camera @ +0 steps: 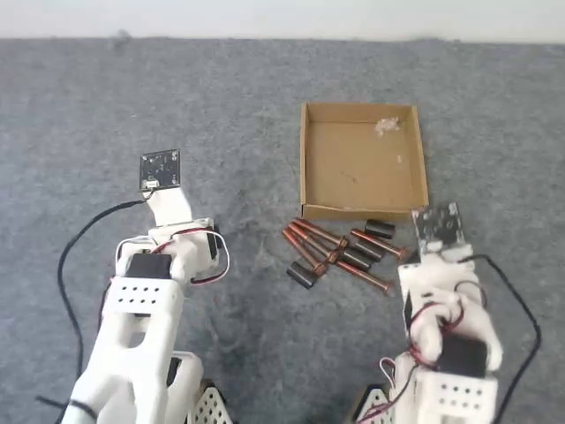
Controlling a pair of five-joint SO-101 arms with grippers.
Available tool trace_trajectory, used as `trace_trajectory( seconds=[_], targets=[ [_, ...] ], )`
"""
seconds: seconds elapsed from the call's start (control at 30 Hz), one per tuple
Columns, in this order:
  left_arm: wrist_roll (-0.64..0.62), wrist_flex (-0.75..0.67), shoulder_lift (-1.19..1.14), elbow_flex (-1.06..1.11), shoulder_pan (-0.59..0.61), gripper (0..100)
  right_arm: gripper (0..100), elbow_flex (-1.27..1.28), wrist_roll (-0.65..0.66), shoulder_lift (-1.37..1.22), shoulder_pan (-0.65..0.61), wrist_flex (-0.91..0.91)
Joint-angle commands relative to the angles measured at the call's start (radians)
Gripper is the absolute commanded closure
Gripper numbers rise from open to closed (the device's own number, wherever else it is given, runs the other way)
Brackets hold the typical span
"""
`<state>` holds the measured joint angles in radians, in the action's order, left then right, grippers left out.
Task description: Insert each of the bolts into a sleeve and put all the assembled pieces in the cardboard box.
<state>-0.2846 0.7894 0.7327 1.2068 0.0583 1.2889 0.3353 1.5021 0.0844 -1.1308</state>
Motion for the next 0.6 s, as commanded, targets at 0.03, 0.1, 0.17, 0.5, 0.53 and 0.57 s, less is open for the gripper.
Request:
trace_trajectory(
  seconds=[0.03,0.1,0.17,0.5,0.53,0.57],
  targets=[
    [0.011,0.0,-0.002,-0.012,0.0,89,94.0,-0.27,0.012,-0.367,0.013,0.008],
    [0.012,-0.002,-0.002,-0.012,0.002,89,94.0,-0.35,0.011,-0.489,0.013,0.01],
    [0.012,-0.002,-0.002,-0.012,0.002,89,93.9,-0.425,-0.008,-0.604,0.013,0.016],
    [0.012,-0.002,-0.002,-0.012,0.003,89,85.1,-0.77,-0.123,-1.079,0.01,0.019],
    [0.012,-0.002,-0.002,-0.012,0.003,89,85.3,-0.796,-0.123,-1.119,0.012,0.031],
    [0.012,-0.002,-0.002,-0.012,0.003,89,85.3,-0.821,-0.123,-1.158,0.013,0.042]
  ],
)
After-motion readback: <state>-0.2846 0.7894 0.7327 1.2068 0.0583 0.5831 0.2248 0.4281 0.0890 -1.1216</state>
